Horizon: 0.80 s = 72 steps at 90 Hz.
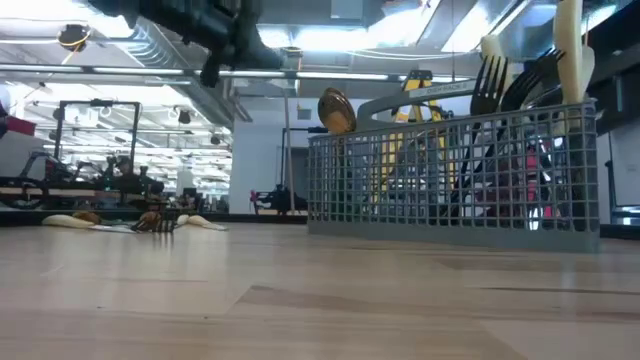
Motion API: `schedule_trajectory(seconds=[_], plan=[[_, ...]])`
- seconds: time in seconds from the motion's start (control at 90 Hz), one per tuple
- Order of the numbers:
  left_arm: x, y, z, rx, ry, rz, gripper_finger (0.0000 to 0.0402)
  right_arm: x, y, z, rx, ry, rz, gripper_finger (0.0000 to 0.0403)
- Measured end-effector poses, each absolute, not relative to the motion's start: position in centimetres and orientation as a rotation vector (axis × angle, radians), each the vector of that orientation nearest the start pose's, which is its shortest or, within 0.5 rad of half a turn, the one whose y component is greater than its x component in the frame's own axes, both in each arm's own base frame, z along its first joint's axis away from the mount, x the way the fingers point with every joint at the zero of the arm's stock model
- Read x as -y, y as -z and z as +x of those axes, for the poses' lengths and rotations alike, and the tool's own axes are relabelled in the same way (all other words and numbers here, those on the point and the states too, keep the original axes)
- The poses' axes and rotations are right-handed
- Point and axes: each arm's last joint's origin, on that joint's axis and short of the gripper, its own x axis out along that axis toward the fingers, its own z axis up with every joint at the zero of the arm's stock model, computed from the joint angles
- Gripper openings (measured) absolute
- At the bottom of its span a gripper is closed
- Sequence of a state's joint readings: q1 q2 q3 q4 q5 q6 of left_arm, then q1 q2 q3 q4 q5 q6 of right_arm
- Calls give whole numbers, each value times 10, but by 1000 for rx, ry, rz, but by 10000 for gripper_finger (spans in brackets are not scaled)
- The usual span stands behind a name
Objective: Sort silverware
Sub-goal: Put the silver knife into the cutlery rack
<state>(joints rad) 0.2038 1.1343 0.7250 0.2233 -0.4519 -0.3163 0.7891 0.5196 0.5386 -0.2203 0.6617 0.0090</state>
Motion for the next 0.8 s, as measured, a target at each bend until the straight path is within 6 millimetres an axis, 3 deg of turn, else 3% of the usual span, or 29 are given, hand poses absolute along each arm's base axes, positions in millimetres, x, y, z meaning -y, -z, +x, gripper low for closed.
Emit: schedule_trajectory(seconds=[0.156,0.4,0.556,0.678,0.8], plan=[[-85,-269,241,-151,-742,-321,40,-78,-290,96,-83,-191,-114,110],[-110,-240,246,-224,-843,-527,153,-81,-290,96,-79,-228,-104,111],[-121,-226,245,-165,-1002,-710,214,-84,-289,97,-84,-252,-101,111],[-122,-216,250,-213,-1010,-692,234,-85,-289,98,-87,-252,-102,111],[-117,-213,254,-131,-1097,-750,237,-86,-289,99,-89,-270,-88,111]])
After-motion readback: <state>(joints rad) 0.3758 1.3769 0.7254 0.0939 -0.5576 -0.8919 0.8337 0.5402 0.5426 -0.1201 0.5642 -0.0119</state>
